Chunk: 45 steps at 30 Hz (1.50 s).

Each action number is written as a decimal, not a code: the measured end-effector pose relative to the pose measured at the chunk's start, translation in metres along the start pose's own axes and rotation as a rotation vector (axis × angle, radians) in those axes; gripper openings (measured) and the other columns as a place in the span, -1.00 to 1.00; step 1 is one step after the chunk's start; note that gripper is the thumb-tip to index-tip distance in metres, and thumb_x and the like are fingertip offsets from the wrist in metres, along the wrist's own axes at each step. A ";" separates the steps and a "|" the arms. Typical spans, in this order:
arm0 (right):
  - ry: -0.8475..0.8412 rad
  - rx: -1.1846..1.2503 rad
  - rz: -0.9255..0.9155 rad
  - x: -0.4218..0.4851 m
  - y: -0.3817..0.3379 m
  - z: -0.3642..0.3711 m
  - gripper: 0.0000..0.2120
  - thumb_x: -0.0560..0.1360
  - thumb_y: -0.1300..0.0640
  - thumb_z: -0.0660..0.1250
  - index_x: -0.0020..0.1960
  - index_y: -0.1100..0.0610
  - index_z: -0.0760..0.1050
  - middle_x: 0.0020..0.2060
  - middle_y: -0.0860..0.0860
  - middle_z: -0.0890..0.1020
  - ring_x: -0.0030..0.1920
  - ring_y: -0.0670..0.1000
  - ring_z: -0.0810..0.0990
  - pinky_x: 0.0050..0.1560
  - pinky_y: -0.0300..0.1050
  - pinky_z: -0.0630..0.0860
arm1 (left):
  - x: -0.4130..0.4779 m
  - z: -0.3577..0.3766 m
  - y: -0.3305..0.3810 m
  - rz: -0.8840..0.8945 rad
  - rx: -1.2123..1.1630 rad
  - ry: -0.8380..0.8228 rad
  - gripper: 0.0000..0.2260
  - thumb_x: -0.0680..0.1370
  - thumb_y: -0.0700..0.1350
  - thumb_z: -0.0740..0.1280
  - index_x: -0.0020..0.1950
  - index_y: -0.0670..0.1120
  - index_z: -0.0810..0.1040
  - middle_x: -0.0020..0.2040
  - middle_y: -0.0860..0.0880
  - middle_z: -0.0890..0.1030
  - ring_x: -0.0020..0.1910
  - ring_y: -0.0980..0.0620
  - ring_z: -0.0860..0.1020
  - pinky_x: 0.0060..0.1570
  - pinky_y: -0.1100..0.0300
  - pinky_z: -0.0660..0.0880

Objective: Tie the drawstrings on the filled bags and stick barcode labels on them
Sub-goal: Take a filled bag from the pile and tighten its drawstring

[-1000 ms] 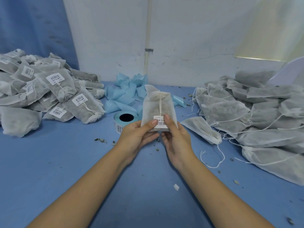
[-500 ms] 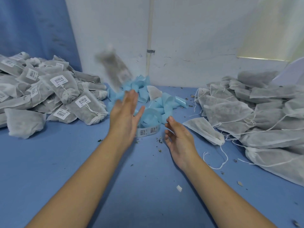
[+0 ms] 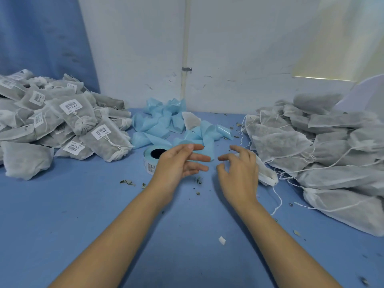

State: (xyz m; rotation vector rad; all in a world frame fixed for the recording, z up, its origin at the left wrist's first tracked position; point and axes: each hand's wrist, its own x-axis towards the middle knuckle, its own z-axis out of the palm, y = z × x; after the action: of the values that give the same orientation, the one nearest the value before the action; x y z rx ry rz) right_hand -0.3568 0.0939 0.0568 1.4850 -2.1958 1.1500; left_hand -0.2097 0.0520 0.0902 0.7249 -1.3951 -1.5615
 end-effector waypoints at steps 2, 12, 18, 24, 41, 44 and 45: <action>-0.075 -0.162 0.043 0.001 0.010 0.001 -0.78 0.49 0.14 0.27 0.08 0.13 0.61 0.45 0.08 0.31 0.47 0.10 0.12 0.44 -0.02 -0.02 | -0.002 0.004 -0.002 -0.009 0.028 -0.018 -0.77 0.64 -0.14 0.14 0.00 -0.09 0.59 -0.21 -0.05 0.70 -0.32 0.03 0.65 -0.20 0.26 0.53; -0.301 -0.374 0.283 0.002 0.017 0.005 -0.46 0.55 -0.02 0.17 0.44 0.23 0.26 0.55 0.14 0.01 0.50 0.13 0.03 0.45 0.04 -0.10 | -0.006 0.008 -0.014 -0.072 0.085 -0.043 -0.78 0.63 -0.14 0.17 -0.04 -0.11 0.61 -0.21 -0.07 0.70 -0.35 0.06 0.63 -0.24 0.29 0.52; -0.096 0.009 0.269 0.003 0.004 -0.002 -0.45 0.54 0.18 0.17 0.51 0.13 0.15 0.55 0.02 0.06 0.51 0.02 0.01 0.44 0.01 -0.10 | -0.006 0.008 -0.024 -0.145 0.079 0.002 -0.78 0.63 -0.16 0.15 -0.04 -0.13 0.59 -0.18 -0.07 0.71 -0.31 0.03 0.66 -0.28 0.32 0.53; 0.090 1.095 0.372 -0.001 -0.034 -0.016 -0.66 0.52 0.37 0.15 0.15 0.11 0.58 0.13 -0.06 0.63 0.19 -0.11 0.55 0.15 -0.29 0.47 | -0.007 0.013 -0.028 -0.166 -0.001 0.089 -0.86 0.61 -0.18 0.21 0.12 -0.12 0.52 0.07 -0.04 0.61 -0.36 0.03 0.65 -0.43 0.25 0.50; 0.077 1.658 0.968 -0.006 -0.028 -0.002 -0.77 0.52 0.34 0.15 0.05 0.31 0.57 0.08 0.17 0.63 0.06 0.06 0.62 0.09 -0.17 0.54 | -0.003 0.004 -0.024 -0.644 -0.560 -0.032 -0.88 0.57 -0.15 0.28 -0.05 -0.22 0.49 -0.23 -0.22 0.67 -0.64 0.21 0.35 -0.68 0.47 0.26; 0.021 1.582 0.972 -0.005 -0.027 0.002 -0.75 0.54 0.36 0.14 0.13 0.33 0.52 0.14 0.21 0.59 0.09 0.09 0.60 0.09 -0.16 0.52 | -0.001 0.004 -0.024 -0.640 -0.626 0.009 -0.90 0.57 -0.22 0.28 -0.08 -0.25 0.49 -0.31 -0.21 0.64 -0.59 0.14 0.50 -0.64 0.42 0.38; -0.013 1.466 0.946 -0.006 -0.027 0.004 -0.76 0.54 0.35 0.16 0.15 0.32 0.51 0.16 0.21 0.58 0.04 0.06 0.60 0.04 -0.20 0.53 | -0.001 0.005 -0.026 -0.612 -0.608 0.037 -0.92 0.57 -0.24 0.27 -0.08 -0.24 0.49 -0.36 -0.17 0.62 -0.57 0.12 0.52 -0.62 0.41 0.40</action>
State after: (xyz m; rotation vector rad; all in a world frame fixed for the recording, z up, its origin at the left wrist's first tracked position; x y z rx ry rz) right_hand -0.3297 0.0907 0.0636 0.4307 -1.9480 3.4654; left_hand -0.2197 0.0539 0.0657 0.8242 -0.6089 -2.2811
